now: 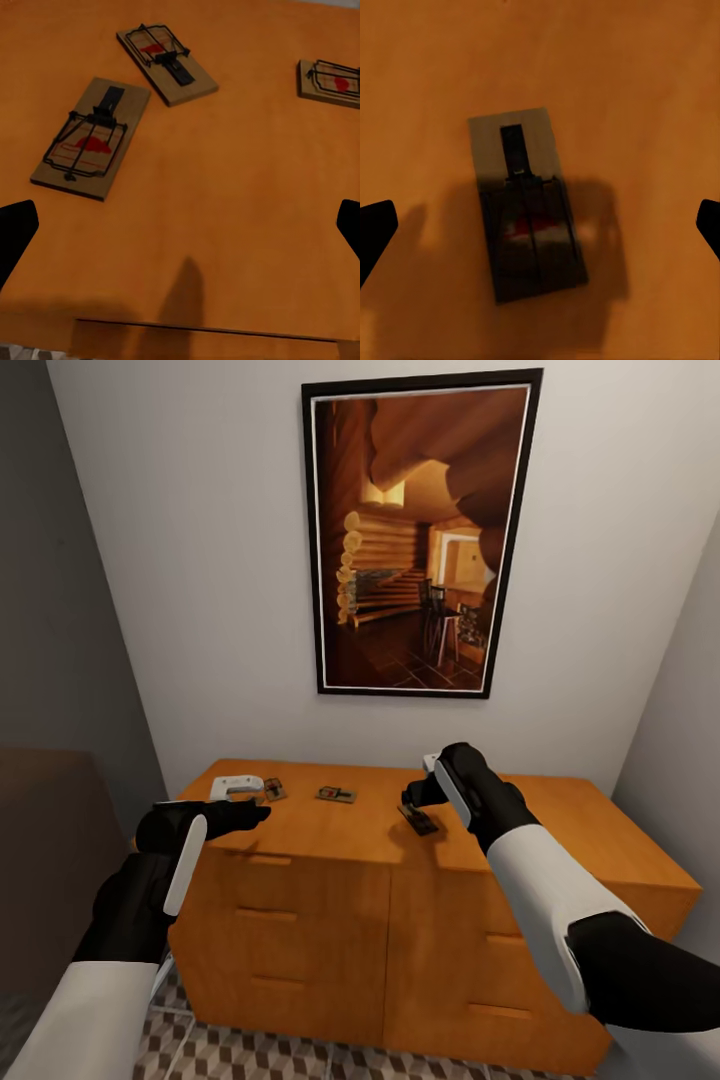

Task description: Take the four mousetraps from the cabinet in the bathroom and place them on the bathroom floor. Make sure all four end up on the same floor surface, and ensure that at least two of them are either under or directly next to the same bathroom sink.

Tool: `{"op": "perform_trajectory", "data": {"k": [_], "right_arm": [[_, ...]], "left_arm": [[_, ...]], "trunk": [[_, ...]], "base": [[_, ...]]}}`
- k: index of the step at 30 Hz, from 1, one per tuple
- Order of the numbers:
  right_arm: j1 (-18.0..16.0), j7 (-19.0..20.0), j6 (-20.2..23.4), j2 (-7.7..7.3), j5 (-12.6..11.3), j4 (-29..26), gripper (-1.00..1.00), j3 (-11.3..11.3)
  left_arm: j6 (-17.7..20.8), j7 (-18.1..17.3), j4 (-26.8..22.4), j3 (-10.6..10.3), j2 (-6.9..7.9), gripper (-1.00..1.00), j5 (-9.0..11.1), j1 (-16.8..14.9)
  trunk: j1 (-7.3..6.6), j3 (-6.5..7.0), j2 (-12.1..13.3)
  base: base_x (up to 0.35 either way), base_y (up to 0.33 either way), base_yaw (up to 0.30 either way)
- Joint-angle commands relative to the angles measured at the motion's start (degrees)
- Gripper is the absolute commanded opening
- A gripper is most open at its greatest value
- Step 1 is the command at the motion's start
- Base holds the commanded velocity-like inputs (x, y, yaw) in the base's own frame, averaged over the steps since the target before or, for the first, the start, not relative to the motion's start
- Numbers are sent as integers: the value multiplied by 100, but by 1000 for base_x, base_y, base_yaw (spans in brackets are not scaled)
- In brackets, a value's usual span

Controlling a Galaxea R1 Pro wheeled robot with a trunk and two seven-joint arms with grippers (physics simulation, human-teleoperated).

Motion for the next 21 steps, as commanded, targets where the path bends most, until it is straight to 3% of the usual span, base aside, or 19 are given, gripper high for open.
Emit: {"op": "perform_trajectory", "data": {"k": [1, 21], "right_arm": [[-14, -16, 20, -2, -36, 17, 100, 14], [-49, -8, 20, 8, -39, 116, 100, 14]], "left_arm": [[25, -4, 4, 4, 1, 100, 22, -4], [21, -7, 35, 4, 1, 100, 15, -4]], "trunk": [[1, -7, -3], [1, -7, -3]], "base": [[81, 0, 0], [20, 0, 0]]}}
